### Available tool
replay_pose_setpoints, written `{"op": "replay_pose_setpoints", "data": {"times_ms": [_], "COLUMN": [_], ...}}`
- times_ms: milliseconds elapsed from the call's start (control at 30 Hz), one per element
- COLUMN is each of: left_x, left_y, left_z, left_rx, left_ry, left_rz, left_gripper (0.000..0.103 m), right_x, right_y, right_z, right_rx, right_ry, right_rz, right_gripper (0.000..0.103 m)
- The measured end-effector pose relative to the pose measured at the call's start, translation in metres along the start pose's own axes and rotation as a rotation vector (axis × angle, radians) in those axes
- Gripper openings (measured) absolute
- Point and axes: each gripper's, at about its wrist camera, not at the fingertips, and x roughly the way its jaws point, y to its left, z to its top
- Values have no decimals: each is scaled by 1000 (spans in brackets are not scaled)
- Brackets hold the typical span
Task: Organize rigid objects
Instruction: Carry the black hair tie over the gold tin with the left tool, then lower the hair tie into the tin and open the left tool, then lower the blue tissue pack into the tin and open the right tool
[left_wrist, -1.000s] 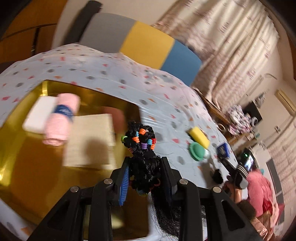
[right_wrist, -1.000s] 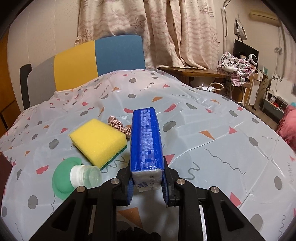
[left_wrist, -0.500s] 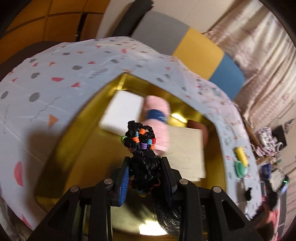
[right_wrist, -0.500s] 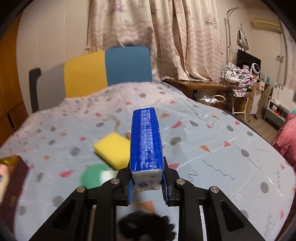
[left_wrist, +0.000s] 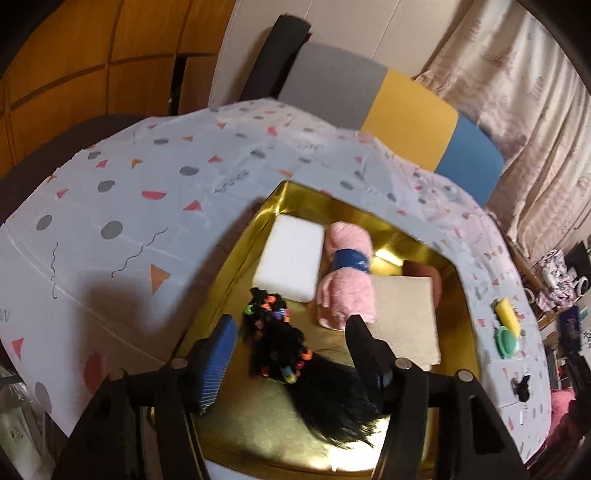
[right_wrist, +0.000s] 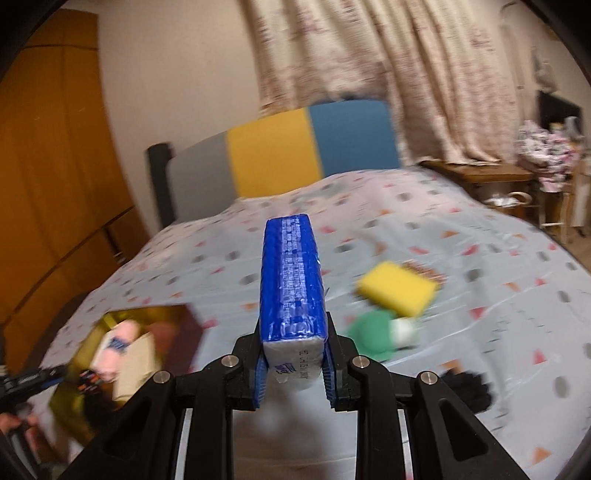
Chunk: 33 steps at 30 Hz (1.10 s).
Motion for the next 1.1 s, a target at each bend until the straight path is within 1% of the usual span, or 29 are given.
{"op": "replay_pose_setpoints", "data": {"times_ms": [133,233,400,533,667,833,900,1033,1100], "left_x": [-10,-12,-14,-16,-19,-19,-20,-21,-22], "left_y": [-5,-12,-23,-26,-27,-21,-18,-12,-10], "left_z": [-10,-22,-37,-42,-44,-44,-44,-45,-46], "left_rx": [-7,5,37,41,45,36,25,12,7], "left_ry": [-3,18,31,33,25,30,31,30,27], "left_rz": [-81,-113,-133,-152,-157,-154,-154,-151,-154], "left_gripper": [62,62,62,62,62,62,62,62,62], "right_x": [10,16,30,39,53,67,76,93,99], "right_y": [35,53,90,121,145,170,179,184,184], "right_z": [-14,-24,-40,-50,-54,-56,-57,-57,-55], "right_rx": [-4,-4,-3,-45,-63,-96,-123,-140,-140], "right_ry": [72,120,223,266,311,332,332,334,335], "right_rz": [105,157,236,265,266,228,181,102,81], "right_gripper": [24,24,24,24,25,25,25,25,27]}}
